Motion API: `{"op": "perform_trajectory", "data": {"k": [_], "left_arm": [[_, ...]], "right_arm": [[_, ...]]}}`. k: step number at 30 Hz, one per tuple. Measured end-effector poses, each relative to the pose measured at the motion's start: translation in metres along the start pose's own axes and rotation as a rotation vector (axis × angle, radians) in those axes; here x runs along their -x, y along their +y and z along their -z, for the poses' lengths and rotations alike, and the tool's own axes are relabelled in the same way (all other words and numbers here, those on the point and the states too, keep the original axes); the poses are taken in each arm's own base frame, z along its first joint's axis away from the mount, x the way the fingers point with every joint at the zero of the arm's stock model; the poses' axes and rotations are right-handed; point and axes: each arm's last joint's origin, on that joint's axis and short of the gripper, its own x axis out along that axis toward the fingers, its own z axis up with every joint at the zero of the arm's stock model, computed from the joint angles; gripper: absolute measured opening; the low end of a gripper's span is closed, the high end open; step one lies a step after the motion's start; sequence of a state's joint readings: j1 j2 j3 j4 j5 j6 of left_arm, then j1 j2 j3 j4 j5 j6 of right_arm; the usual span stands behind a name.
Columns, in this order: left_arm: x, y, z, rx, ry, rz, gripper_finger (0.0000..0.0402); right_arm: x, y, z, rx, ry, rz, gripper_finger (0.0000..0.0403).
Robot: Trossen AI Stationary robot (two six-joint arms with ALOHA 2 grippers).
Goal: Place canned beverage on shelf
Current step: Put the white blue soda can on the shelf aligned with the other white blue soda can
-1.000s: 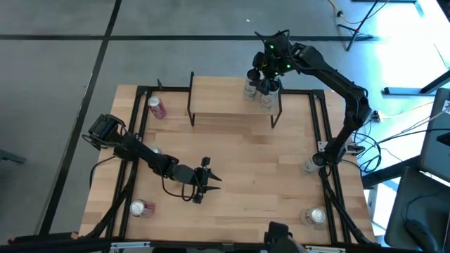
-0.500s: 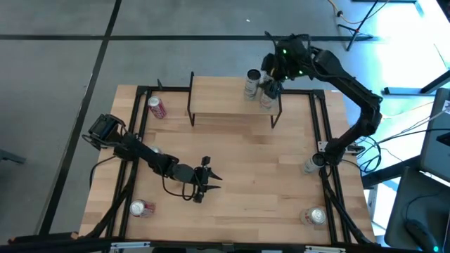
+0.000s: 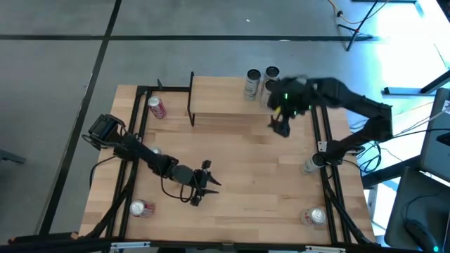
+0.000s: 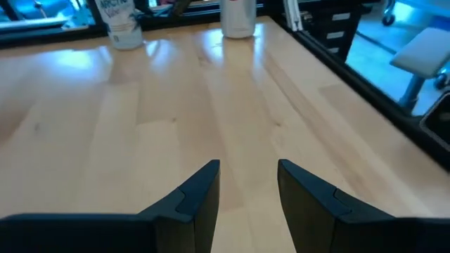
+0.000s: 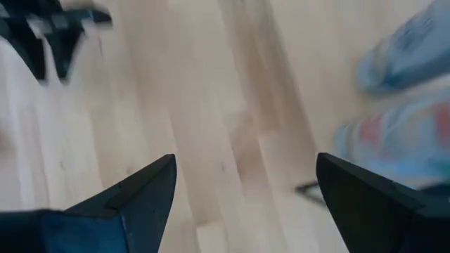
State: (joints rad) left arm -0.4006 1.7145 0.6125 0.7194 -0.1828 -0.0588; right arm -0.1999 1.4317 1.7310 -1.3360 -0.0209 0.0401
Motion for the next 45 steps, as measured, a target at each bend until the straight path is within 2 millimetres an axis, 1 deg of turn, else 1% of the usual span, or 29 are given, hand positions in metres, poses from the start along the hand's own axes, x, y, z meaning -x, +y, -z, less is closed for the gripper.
{"op": "perform_trajectory", "data": {"k": [3, 6, 10, 12, 17, 21, 25, 29, 31, 37, 40, 45], "left_arm": [[0.001, -0.006, 0.000, 0.016, -0.004, -0.025, 0.0137], [0.003, -0.011, 0.000, 0.021, -0.009, -0.055, 0.0137], [0.003, -0.013, -0.003, 0.033, -0.046, -0.063, 0.0137], [0.003, -0.013, -0.004, 0.038, -0.062, -0.063, 0.0137], [0.002, -0.014, -0.010, 0.065, -0.089, -0.061, 0.0137], [0.001, -0.018, -0.013, 0.073, -0.095, -0.055, 0.0137], [0.003, -0.023, -0.012, 0.066, -0.097, -0.076, 0.0137], [0.004, -0.026, -0.012, 0.061, -0.094, -0.075, 0.0137], [0.004, -0.027, -0.012, 0.060, -0.094, -0.073, 0.0137], [0.004, -0.027, -0.012, 0.060, -0.095, -0.075, 0.0137], [0.004, -0.026, -0.012, 0.060, -0.095, -0.076, 0.0137], [0.003, -0.024, -0.013, 0.063, -0.099, -0.084, 0.0137]], "right_arm": [[-0.011, 0.016, 0.023, -0.021, 0.068, 0.029, 0.0325], [-0.013, 0.028, 0.048, -0.069, 0.102, 0.032, 0.0325], [-0.005, 0.041, 0.082, -0.171, 0.129, 0.055, 0.0325], [0.002, 0.045, 0.097, -0.238, 0.137, 0.066, 0.0325], [0.018, 0.052, 0.126, -0.379, 0.207, 0.122, 0.0325], [0.021, 0.063, 0.131, -0.441, 0.177, 0.117, 0.0325], [0.024, 0.069, 0.136, -0.472, 0.141, 0.144, 0.0325], [0.020, 0.073, 0.139, -0.494, 0.146, 0.153, 0.0325], [0.013, 0.072, 0.143, -0.498, 0.165, 0.179, 0.0325], [-0.016, 0.066, 0.169, -0.477, 0.284, 0.257, 0.0325], [-0.029, 0.066, 0.178, -0.463, 0.338, 0.290, 0.0325], [-0.036, 0.065, 0.185, -0.461, 0.391, 0.298, 0.0325]]}}
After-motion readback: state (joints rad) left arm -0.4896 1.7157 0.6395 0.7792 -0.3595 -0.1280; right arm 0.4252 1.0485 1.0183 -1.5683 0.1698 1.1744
